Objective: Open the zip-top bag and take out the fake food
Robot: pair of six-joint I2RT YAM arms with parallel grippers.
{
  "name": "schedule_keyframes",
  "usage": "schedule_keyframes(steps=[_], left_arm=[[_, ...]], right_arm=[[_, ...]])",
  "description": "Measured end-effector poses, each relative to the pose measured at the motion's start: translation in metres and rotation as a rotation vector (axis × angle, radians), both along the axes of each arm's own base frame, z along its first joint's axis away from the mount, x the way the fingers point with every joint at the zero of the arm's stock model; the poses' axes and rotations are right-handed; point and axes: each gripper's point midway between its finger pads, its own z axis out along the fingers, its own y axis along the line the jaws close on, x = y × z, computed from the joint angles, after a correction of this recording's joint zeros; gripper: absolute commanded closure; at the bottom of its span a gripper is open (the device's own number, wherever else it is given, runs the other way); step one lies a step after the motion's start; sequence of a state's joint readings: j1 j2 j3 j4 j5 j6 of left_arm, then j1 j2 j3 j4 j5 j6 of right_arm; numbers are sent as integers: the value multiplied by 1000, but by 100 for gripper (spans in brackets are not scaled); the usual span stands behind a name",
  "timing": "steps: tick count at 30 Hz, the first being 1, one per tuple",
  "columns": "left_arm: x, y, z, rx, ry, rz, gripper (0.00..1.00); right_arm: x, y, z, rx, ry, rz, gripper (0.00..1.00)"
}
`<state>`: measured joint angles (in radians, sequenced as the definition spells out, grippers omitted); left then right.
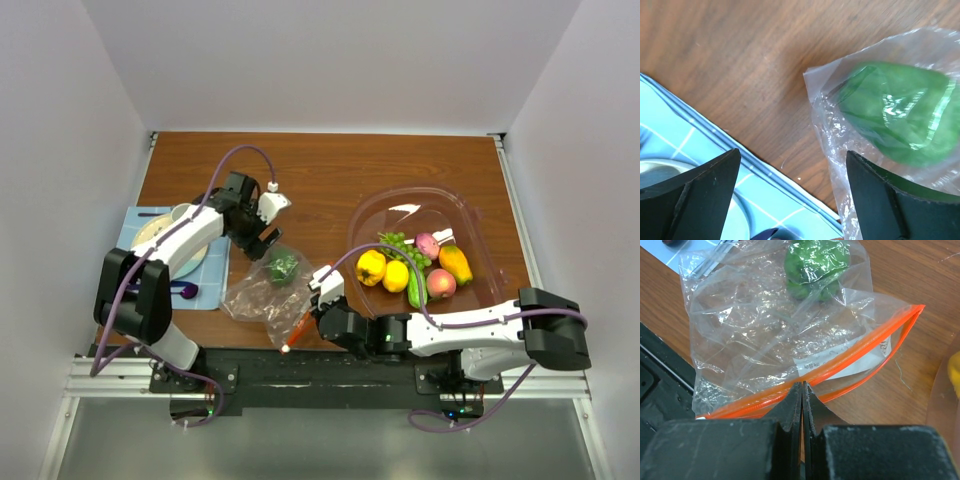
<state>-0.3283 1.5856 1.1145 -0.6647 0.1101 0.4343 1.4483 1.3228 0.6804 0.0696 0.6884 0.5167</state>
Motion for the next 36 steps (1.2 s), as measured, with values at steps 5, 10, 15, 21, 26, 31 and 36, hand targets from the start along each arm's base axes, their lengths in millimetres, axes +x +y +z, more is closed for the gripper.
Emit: schedule_keyframes(steps=[5,10,15,21,26,31,36], left_arm=[[6,-11,27,-61,-31,-25,9],[0,-24,39,-136,-20,-59,9],[-13,-39,32,-218,45,-78,24],[-32,-42,-13,-235,189,-50,94],[-33,-42,-25,-229,217,-41,94],[-31,-46,-24,-234,208,-41,94],[-37,-52,-27,-228,214,-65,94]], right_arm=[[0,1,-1,4,4,-3,100],[-1,-1,-7,-4,12,-8,100],[-1,-3,-10,-7,15,-10,100],[-1,-3,-10,-7,17,-12,100],[-1,-5,-14,-14,18,-14,98],[0,-2,-22,-23,17,-20,83],[1,6,-45,-78,21,-20,53]])
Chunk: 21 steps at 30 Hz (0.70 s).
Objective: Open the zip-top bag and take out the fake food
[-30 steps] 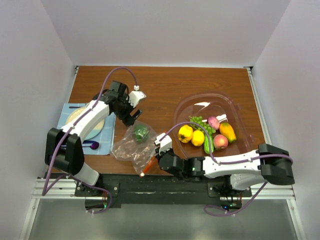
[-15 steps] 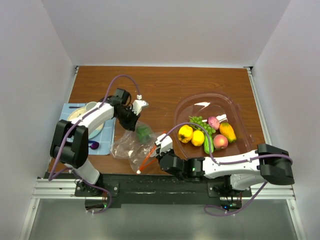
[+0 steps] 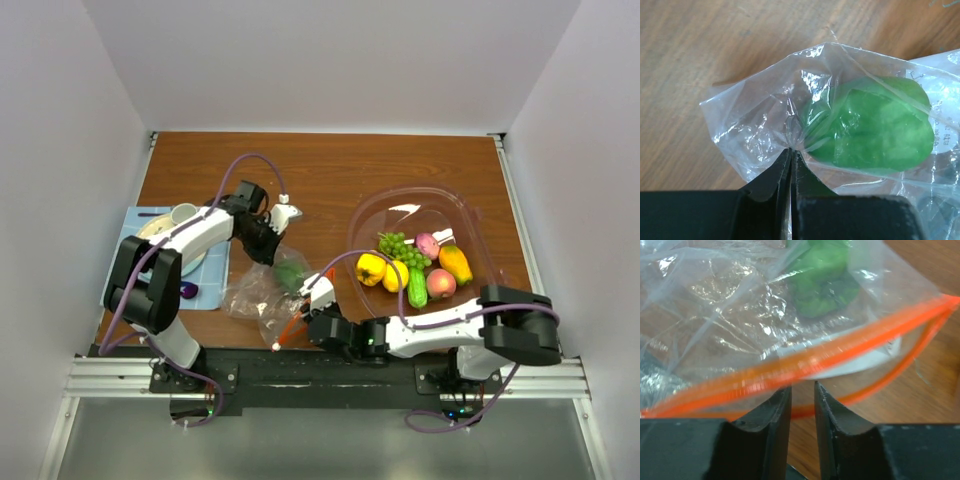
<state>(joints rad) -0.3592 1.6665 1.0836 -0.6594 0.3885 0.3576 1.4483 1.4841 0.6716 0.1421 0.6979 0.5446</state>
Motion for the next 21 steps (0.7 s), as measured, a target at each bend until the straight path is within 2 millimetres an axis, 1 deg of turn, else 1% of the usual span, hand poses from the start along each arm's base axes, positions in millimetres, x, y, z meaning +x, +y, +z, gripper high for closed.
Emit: schedule_keyframes(steps=[2,3,5,6,8,10,17,18,21], left_arm=[[-3,-2,-1,3,5,-11,94],[-5,-4,-2,6,5,-18,94],[-8,-6,-3,12,7,-29,94],[-9,-7,-4,15,7,-34,94],[-12,-9,-5,23,10,-46,95],[-15,-11,-6,26,11,-59,97],[-27,-12,-9,32,33,-117,99],[-30,-11,-10,32,42,-125,100],[-35,-10,-11,32,60,-144,100]], right_arm=[[2,5,-6,-14,-3,-3,36],[4,8,-9,-22,-11,-11,25],[8,13,-13,-35,-28,-26,15],[10,15,-14,-42,-38,-36,5],[16,17,-16,-51,-57,-60,2],[23,18,-15,-54,-68,-81,1],[61,12,-9,-36,-80,-163,1],[66,14,-9,-28,-79,-166,1],[71,22,-12,-27,-74,-158,1]])
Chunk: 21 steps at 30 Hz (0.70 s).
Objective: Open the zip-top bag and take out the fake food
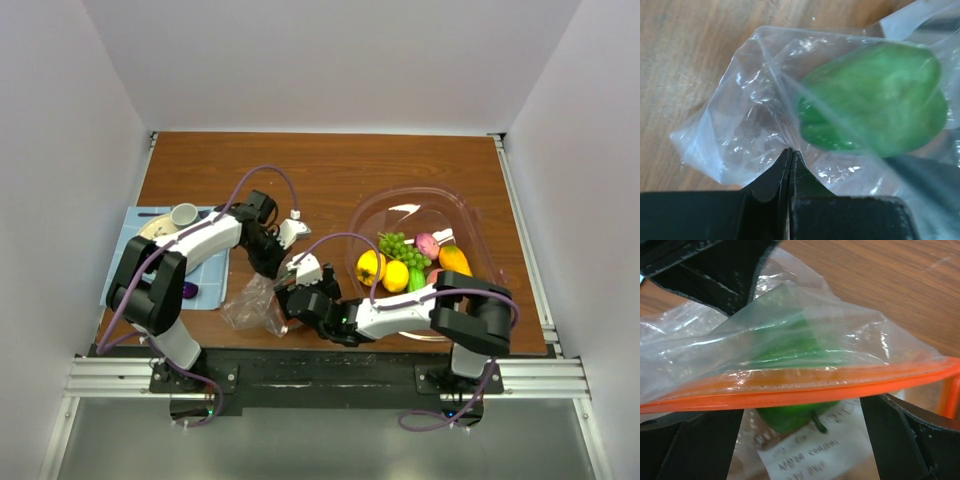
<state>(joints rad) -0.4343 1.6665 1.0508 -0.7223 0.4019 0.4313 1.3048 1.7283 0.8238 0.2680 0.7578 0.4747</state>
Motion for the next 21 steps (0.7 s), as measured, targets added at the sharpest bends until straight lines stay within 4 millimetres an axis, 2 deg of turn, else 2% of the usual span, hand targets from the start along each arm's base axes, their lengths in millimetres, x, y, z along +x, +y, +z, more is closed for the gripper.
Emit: schedule_keyframes(steps=[2,4,5,7,8,10,11,12,14,16,21], left_arm=[[-2,0,0,-3,8,-8,100],[-4,0,0,-5,15,-10,100],[-5,0,0,-5,17,-10,100],[-6,0,0,-4,21,-11,100],[-6,0,0,-3,21,-11,100],[-5,0,0,2,17,-11,100],[-5,1,0,7,14,-10,100],[-4,2,-1,15,8,-8,100],[0,5,-2,32,-7,4,100],[5,6,-3,44,-28,14,100],[24,18,-12,120,-64,80,100]], right_arm=[[0,9,-5,-1,11,18,2],[-2,17,-12,0,29,41,7],[-4,20,-16,-1,37,52,17],[-7,24,-23,-9,49,71,32],[-10,26,-26,-11,59,82,51],[-13,29,-26,-8,60,97,71],[-15,31,-24,-6,60,105,93],[-18,32,-21,0,58,113,98],[-24,29,-9,13,49,130,100],[-31,21,14,41,35,142,98],[-39,-5,91,178,-24,134,93]])
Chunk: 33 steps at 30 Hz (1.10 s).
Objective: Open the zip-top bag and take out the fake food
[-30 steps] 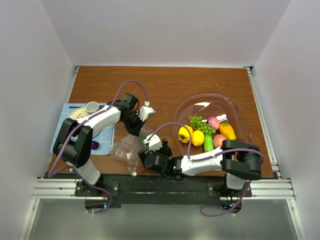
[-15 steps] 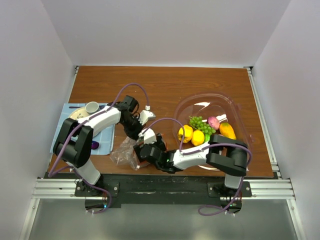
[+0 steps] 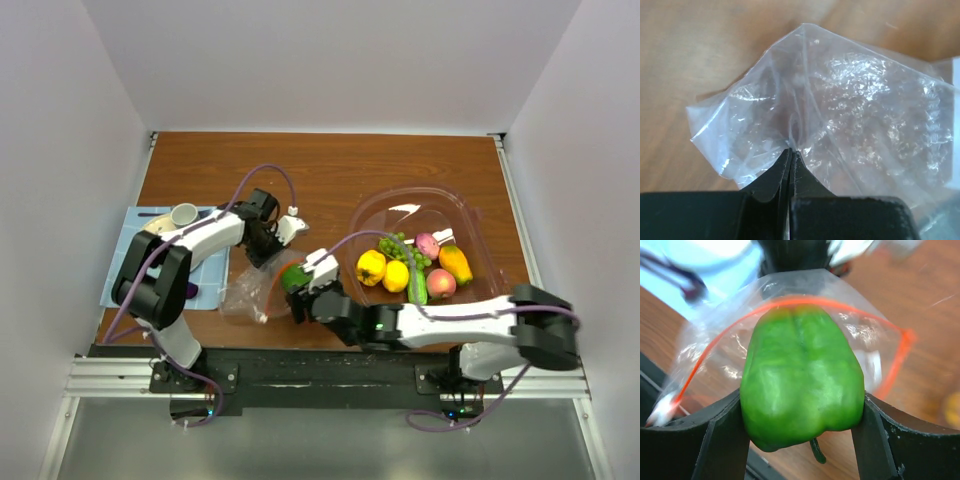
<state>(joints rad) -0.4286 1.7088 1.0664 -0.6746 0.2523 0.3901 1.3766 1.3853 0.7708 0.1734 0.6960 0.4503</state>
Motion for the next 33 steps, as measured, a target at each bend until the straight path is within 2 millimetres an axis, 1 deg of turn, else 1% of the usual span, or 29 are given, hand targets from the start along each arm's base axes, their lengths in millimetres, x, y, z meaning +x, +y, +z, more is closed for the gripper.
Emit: schedule_keyframes(steps=[2,4,5,6,7,9,10,11,12,13,14,15,16,17,18,21,24,27,30,33], left_arm=[[13,3,-4,36,-12,32,100],[30,2,-5,59,-28,65,100],[39,0,-3,64,-37,82,100],[48,-3,0,66,-48,92,100],[61,-7,5,61,-64,107,100],[91,-20,23,32,-112,135,100],[106,-27,35,10,-144,149,100],[119,-34,49,-13,-176,160,84],[130,-39,65,-37,-209,171,72],[140,-44,80,-59,-243,176,60],[148,-48,95,-82,-274,184,33],[154,-52,111,-107,-307,191,19],[157,-54,124,-125,-333,194,1],[156,-54,134,-141,-349,201,0],[154,-53,145,-152,-362,204,0],[141,-47,174,-187,-402,217,0],[117,-32,208,-227,-467,224,0],[88,-14,240,-269,-548,225,0],[59,0,257,-299,-609,223,0],[39,7,260,-319,-633,217,0]], right_arm=[[0,-23,31,61,-25,-29,91],[3,-48,55,99,-53,-78,90],[5,-62,64,109,-67,-111,90],[7,-73,70,113,-78,-137,89],[11,-87,75,114,-90,-173,89],[20,-116,81,100,-105,-242,88],[26,-130,83,94,-110,-283,85],[32,-145,84,87,-115,-327,82],[37,-158,85,78,-117,-362,78],[42,-171,84,64,-118,-401,63],[46,-182,83,49,-119,-436,54],[48,-189,81,33,-117,-455,29],[51,-195,77,8,-112,-473,16],[52,-200,73,-17,-105,-488,4],[53,-203,68,-46,-94,-496,1],[54,-205,58,-137,-63,-509,1],[54,-203,56,-190,-42,-512,1],[54,-204,62,-205,-36,-513,1],[53,-203,72,-204,-34,-504,1],[52,-195,81,-187,-21,-469,1]])
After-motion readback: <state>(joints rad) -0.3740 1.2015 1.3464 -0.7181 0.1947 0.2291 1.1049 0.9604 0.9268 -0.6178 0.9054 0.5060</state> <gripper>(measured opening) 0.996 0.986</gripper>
